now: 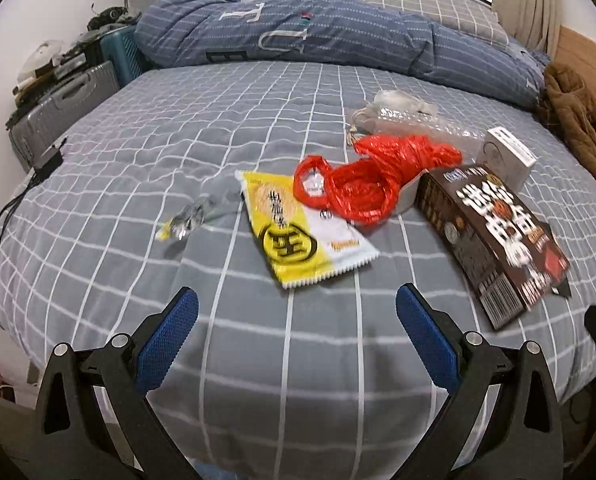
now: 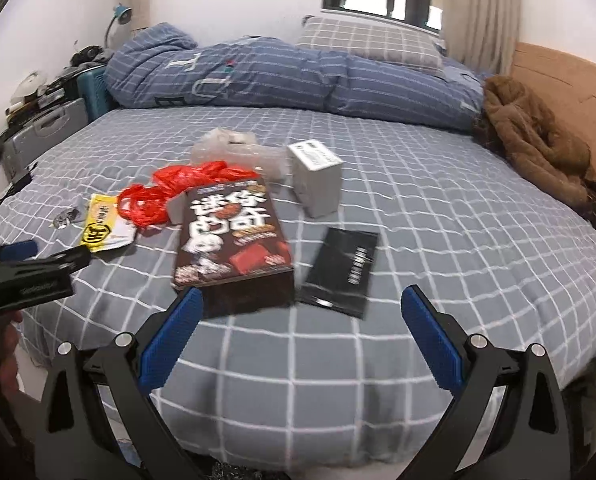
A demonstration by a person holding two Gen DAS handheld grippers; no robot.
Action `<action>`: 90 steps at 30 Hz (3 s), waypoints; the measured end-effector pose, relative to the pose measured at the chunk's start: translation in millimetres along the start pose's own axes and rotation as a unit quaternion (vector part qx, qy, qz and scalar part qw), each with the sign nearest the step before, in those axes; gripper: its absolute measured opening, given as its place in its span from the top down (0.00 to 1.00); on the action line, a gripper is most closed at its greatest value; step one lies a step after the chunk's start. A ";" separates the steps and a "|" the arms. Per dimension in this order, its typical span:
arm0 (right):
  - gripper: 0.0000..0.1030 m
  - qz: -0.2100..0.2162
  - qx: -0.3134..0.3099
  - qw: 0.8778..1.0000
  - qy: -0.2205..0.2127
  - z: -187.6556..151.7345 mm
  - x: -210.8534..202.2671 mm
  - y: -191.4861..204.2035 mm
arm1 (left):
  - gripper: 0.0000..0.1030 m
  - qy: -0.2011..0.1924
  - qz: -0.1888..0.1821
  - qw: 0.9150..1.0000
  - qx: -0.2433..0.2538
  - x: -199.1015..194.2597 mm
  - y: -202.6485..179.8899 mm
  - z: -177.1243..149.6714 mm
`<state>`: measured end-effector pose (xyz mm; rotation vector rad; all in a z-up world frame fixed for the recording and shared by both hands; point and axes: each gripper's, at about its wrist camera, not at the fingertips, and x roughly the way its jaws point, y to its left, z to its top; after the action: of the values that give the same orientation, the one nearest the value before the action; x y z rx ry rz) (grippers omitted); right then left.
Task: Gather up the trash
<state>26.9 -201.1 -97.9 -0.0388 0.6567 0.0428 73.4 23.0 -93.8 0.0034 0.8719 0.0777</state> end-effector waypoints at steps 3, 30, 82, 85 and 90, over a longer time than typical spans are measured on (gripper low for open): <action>0.07 0.011 -0.013 1.000 0.000 5.7 9.5 11.3 | 0.05 0.004 0.004 1.000 -0.002 13.0 -1.5 10.2; 0.07 0.027 -0.037 0.997 0.055 15.1 80.7 42.4 | 0.19 0.037 0.023 0.999 0.003 85.9 -7.9 31.8; 0.13 0.038 -0.028 0.996 0.073 11.9 89.5 38.0 | 0.34 0.024 0.042 0.997 0.056 92.1 0.4 44.7; 0.13 0.039 -0.028 0.996 0.074 11.1 90.0 39.2 | 0.42 0.023 0.035 0.998 0.053 89.9 3.4 44.2; 0.13 0.039 -0.027 0.996 0.074 10.9 90.5 39.2 | 0.56 0.030 0.014 0.999 0.040 89.7 7.8 43.6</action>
<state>103.1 -158.9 -145.5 -0.0691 0.8047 0.1347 163.7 38.3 -134.1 0.0877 0.9354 0.0688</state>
